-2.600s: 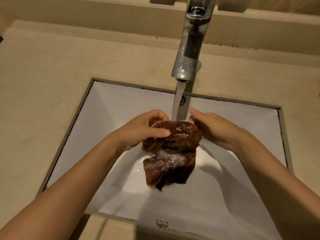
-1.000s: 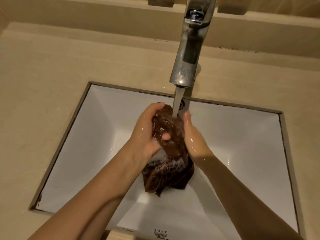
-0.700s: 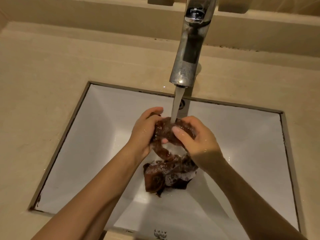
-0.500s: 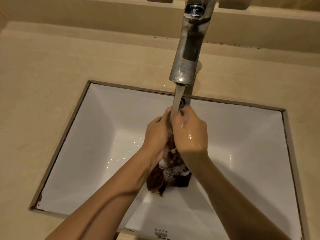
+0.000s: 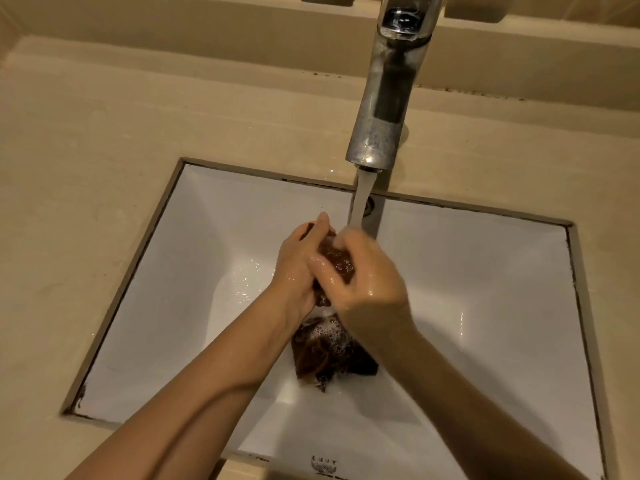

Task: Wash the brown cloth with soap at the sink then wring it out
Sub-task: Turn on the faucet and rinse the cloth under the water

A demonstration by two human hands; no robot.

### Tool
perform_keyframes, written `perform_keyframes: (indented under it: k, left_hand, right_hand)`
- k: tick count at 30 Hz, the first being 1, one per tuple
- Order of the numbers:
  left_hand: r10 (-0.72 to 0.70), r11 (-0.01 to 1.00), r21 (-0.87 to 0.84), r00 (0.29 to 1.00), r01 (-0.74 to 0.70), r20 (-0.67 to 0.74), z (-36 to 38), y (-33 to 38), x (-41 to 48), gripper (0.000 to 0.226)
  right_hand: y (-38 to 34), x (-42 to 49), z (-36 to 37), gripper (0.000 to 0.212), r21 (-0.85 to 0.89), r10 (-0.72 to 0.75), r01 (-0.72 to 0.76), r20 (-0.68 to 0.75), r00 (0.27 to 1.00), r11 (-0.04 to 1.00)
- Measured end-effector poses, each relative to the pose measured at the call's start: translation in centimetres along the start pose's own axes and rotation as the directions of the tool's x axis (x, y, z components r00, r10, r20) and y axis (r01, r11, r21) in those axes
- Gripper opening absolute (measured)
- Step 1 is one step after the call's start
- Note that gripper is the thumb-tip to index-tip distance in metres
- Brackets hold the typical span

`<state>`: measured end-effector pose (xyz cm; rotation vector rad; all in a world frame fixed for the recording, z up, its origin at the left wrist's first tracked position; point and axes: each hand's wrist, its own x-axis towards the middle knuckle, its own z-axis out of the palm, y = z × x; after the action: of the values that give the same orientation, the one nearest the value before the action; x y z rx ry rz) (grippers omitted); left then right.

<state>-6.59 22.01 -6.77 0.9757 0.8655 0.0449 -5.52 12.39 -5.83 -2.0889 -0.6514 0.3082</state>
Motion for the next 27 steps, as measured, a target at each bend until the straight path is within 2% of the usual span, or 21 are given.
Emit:
perform_keyframes:
  k: [2, 3, 5, 7, 10, 12, 14, 15, 16, 17, 19, 20, 22, 27]
  left_hand:
    - [-0.026, 0.999, -0.035, 0.999, 0.027, 0.037, 0.8, -0.4, -0.5, 0.034]
    - [-0.023, 1.0, -0.01, 0.999, 0.024, 0.047, 1.2, -0.8, -0.7, 0.033]
    - [-0.026, 0.999, 0.035, 0.998, 0.025, 0.051, 1.5, -1.4, -1.0, 0.031]
    - [0.002, 0.996, 0.094, 1.0, -0.005, 0.029, 1.3, -1.6, -1.1, 0.031]
    - [0.07, 0.986, 0.153, 0.997, -0.071, 0.012, 0.5, -1.5, -0.7, 0.032]
    - [0.04, 0.993, 0.114, 0.999, -0.04, -0.003, 0.1, -0.9, -0.1, 0.032]
    - [-0.036, 0.999, 0.039, 0.999, 0.036, 0.001, -0.1, -0.4, 0.5, 0.035]
    - [-0.069, 0.998, 0.013, 0.998, 0.069, 0.003, 0.1, -0.2, 0.5, 0.033]
    - [-0.081, 0.996, 0.023, 0.997, 0.081, 0.003, 0.4, -0.2, 0.5, 0.031]
    - [-0.062, 0.996, 0.062, 0.998, 0.061, 0.01, 0.7, -0.3, 0.4, 0.03]
    - [0.002, 0.992, 0.125, 1.0, -0.003, 0.012, 1.2, -0.8, -0.1, 0.029]
    - [0.013, 0.991, 0.132, 1.0, -0.015, 0.019, 1.5, -1.0, -0.4, 0.029]
    - [0.006, 0.988, 0.154, 1.0, -0.009, 0.02, 1.9, -1.2, -1.0, 0.031]
    - [0.042, 0.983, 0.179, 0.998, -0.034, -0.037, 1.2, -0.7, -0.7, 0.041]
  right_hand:
    - [-0.5, 1.4, 0.9, 0.027, -0.02, 0.176, -0.178, -0.08, 0.981, 0.984]
    - [-0.1, 2.6, 1.1, 0.029, 0.001, 0.284, -0.287, -0.146, 0.948, 0.958]
    - [1.2, 4.4, 1.0, 0.02, 0.045, 0.403, -0.404, -0.234, 0.885, 0.914]
    - [2.4, 4.8, 0.9, 0.021, 0.105, 0.412, -0.399, -0.258, 0.874, 0.911]
    - [3.0, 3.7, 0.6, 0.02, 0.058, 0.348, -0.343, -0.177, 0.921, 0.938]
    - [2.5, 2.2, 0.6, 0.015, 0.021, 0.222, -0.221, -0.115, 0.968, 0.975]
    - [1.2, 0.0, 1.6, 0.017, 0.008, 0.012, -0.011, -0.134, 0.991, 1.0]
    - [0.6, -0.6, 2.2, 0.018, 0.0, -0.024, 0.024, -0.152, 0.988, 1.0]
    - [0.0, -0.6, 2.5, 0.02, 0.009, 0.019, -0.018, -0.162, 0.987, 1.0]
    - [-0.1, 0.1, 2.5, 0.023, 0.049, 0.136, -0.13, -0.17, 0.976, 0.99]
    - [0.5, 2.5, 1.9, 0.029, 0.132, 0.394, -0.374, -0.197, 0.898, 0.918]
    - [1.2, 3.7, 1.4, 0.028, 0.163, 0.468, -0.441, -0.209, 0.859, 0.882]
    - [2.3, 5.0, 0.5, 0.027, 0.18, 0.499, -0.467, -0.237, 0.833, 0.865]
    - [1.9, 2.2, 0.2, 0.028, 0.155, 0.368, -0.351, -0.1, 0.924, 0.924]
